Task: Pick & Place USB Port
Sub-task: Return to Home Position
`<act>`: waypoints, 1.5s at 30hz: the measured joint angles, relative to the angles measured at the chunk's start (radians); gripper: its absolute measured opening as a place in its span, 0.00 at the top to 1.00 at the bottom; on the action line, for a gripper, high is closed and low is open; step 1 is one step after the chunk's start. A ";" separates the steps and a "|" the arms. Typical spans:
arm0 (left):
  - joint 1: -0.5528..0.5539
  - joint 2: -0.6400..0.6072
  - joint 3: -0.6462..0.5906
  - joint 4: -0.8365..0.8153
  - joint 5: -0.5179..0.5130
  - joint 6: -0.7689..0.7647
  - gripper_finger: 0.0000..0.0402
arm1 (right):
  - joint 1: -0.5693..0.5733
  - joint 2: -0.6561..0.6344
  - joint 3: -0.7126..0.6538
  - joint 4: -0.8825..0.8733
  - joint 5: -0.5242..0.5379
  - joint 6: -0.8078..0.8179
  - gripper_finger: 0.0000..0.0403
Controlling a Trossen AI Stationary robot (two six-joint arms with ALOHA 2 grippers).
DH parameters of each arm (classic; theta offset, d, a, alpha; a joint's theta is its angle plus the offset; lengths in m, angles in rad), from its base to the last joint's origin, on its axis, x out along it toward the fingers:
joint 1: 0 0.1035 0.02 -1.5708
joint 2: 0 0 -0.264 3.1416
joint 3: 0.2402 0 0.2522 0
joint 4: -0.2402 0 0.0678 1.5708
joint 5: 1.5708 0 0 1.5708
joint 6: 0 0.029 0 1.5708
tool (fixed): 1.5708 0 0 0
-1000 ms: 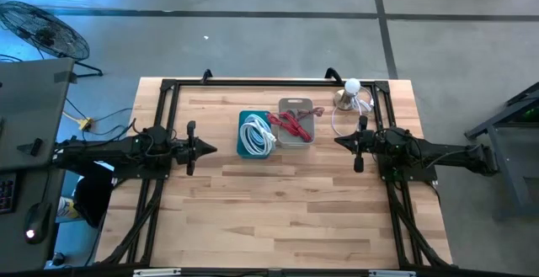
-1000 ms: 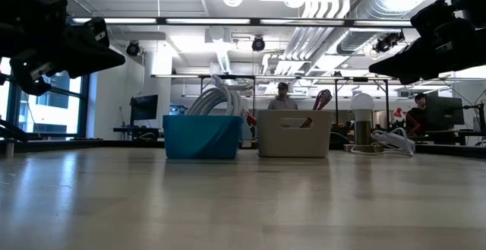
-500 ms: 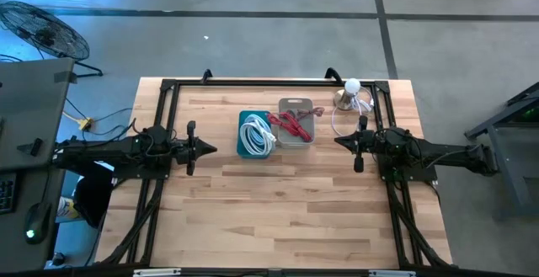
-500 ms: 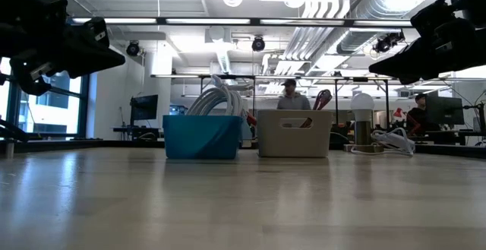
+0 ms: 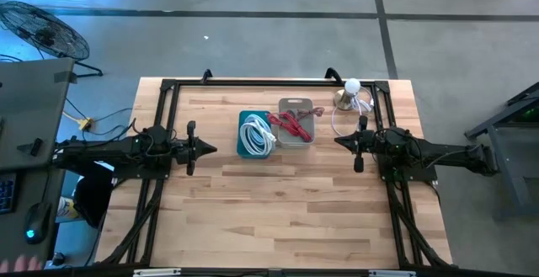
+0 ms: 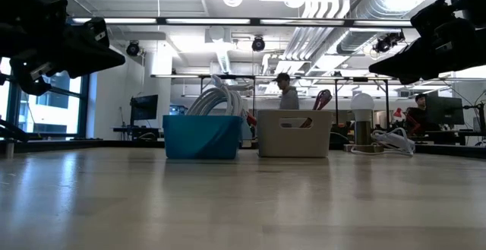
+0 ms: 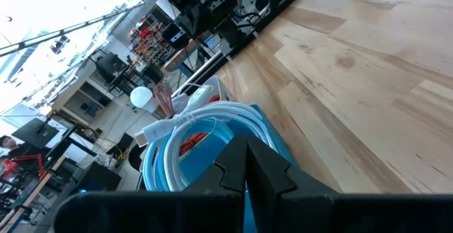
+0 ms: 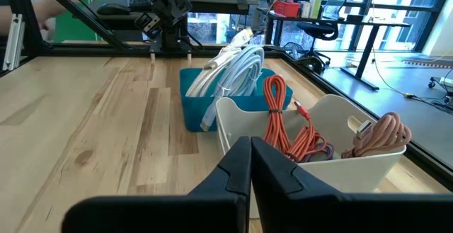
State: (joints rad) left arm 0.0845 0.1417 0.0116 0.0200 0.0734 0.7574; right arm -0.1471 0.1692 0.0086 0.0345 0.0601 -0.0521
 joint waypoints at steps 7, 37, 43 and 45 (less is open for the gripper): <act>0.000 0.000 0.000 0.000 0.000 0.000 1.00 | 0.000 0.000 0.000 0.000 0.000 0.000 0.99; 0.000 0.000 0.000 0.000 0.000 0.000 1.00 | 0.000 0.000 0.000 0.000 0.000 0.000 0.98; 0.000 0.000 0.000 0.000 0.000 0.000 1.00 | 0.000 0.000 0.000 0.000 0.000 0.000 0.98; 0.000 0.000 0.000 0.000 0.000 0.000 1.00 | 0.000 0.000 0.000 0.000 0.000 0.000 0.98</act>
State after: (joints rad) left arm 0.0845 0.1414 0.0116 0.0200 0.0734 0.7574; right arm -0.1471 0.1691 0.0086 0.0345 0.0601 -0.0521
